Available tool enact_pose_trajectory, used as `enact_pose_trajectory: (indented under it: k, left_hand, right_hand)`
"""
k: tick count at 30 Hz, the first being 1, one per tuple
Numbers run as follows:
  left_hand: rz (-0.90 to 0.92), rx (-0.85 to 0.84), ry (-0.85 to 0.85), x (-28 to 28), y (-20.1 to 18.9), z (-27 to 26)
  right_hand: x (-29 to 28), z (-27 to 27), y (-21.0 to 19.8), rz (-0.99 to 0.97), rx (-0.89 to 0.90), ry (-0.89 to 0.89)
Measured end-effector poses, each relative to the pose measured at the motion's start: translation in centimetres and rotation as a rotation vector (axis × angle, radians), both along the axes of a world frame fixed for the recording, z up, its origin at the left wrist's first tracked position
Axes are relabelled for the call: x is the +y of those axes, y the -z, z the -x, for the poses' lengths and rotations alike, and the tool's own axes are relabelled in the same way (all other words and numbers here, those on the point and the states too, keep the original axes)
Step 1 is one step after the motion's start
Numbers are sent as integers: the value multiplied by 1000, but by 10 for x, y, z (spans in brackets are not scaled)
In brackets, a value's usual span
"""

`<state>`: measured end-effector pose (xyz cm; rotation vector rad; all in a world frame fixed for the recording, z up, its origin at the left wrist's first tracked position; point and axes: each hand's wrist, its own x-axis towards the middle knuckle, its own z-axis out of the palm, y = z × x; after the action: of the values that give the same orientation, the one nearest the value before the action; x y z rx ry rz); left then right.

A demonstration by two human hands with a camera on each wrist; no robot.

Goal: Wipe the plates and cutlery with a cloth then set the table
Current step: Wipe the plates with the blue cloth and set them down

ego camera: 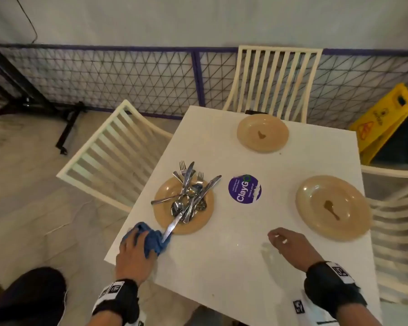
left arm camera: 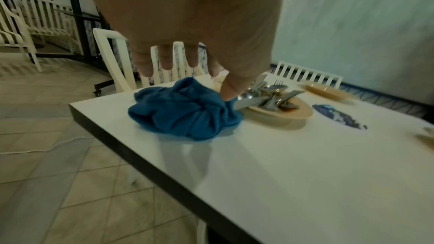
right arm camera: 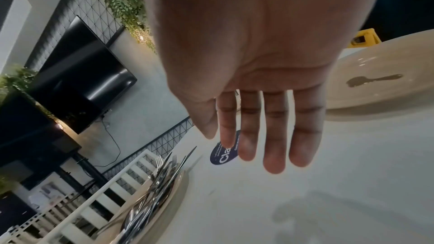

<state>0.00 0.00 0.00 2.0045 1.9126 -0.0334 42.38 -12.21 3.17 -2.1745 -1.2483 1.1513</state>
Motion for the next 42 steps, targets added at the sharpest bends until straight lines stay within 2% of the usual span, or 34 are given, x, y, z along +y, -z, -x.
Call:
enact_pose_trajectory:
  k: [2, 6, 12, 16, 19, 23, 26, 30, 35, 42]
  left_hand:
    - [72, 15, 7, 8, 6, 6]
    - [204, 77, 126, 12, 20, 15]
    - [197, 52, 144, 17, 27, 46]
    - [206, 101, 113, 32, 29, 59]
    - [236, -17, 17, 52, 23, 53]
    - [198, -105, -192, 84, -13, 25]
    - [117, -151, -212, 114, -36, -3]
    - [-19, -147, -79, 144, -51, -48]
    - [-89, -365, 4, 169, -83, -122]
    - [-162, -467, 173, 189, -98, -209]
  right_hand:
    - [23, -1, -1, 7, 39, 62]
    - [64, -4, -3, 20, 112, 147]
    - [109, -11, 6, 40, 155, 259]
    - [138, -17, 13, 33, 144, 326]
    - [158, -22, 19, 28, 161, 388]
    - [187, -35, 29, 25, 217, 477]
    - [207, -50, 38, 15, 262, 553]
    - [238, -76, 52, -8, 429, 729]
    - [285, -112, 60, -46, 688, 990]
    - [331, -142, 78, -72, 821, 1156]
